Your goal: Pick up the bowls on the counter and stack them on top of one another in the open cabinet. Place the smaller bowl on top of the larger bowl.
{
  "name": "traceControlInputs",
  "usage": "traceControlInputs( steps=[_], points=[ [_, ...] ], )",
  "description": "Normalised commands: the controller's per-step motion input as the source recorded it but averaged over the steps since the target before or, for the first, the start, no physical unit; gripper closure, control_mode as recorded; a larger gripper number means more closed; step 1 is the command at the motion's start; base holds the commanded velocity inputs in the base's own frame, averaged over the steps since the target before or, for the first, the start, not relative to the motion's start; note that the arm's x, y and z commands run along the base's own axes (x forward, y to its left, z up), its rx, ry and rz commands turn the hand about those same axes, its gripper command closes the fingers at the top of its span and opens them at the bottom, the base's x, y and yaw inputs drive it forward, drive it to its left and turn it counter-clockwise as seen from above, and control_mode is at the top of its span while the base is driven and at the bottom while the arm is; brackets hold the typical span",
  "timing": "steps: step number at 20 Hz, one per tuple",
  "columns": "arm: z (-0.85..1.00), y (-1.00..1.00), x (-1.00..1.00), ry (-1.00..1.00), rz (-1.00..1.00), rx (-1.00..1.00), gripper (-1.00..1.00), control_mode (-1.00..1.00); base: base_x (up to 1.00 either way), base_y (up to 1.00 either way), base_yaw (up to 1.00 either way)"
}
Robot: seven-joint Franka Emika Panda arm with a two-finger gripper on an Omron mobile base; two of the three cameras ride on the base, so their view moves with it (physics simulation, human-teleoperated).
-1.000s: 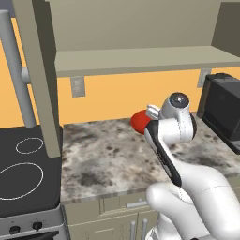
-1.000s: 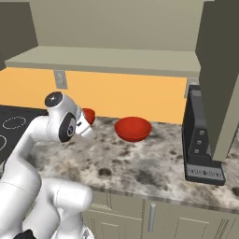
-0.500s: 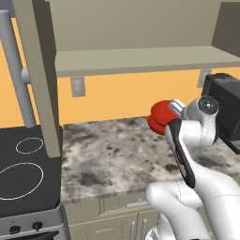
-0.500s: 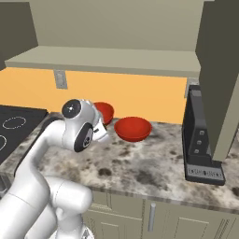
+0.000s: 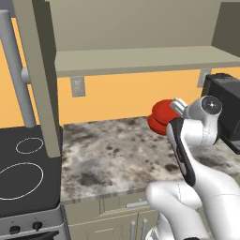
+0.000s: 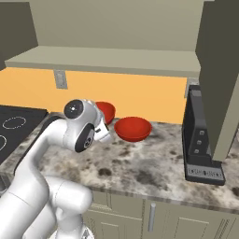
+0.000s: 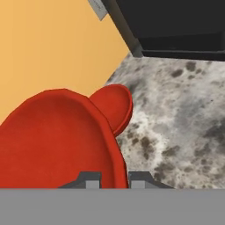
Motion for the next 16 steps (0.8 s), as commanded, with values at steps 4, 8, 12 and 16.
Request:
traceControlInputs(
  steps=[4,8,12,16],
  points=[
    [-0.09,-0.02,0.13,0.0,0.0,0.0,1.0,-1.0,0.0,0.0,0.0],
    [-0.08,-0.14,0.17,0.0,0.0,0.0,1.0,-1.0,0.0,0.0,0.0],
    [-0.11,-0.22,0.23,0.0,0.0,0.02,1.0,-1.0,0.0,0.0,0.0],
    [-0.11,-0.24,0.27,0.0,0.0,0.03,1.0,-1.0,0.0,0.0,0.0]
  ],
)
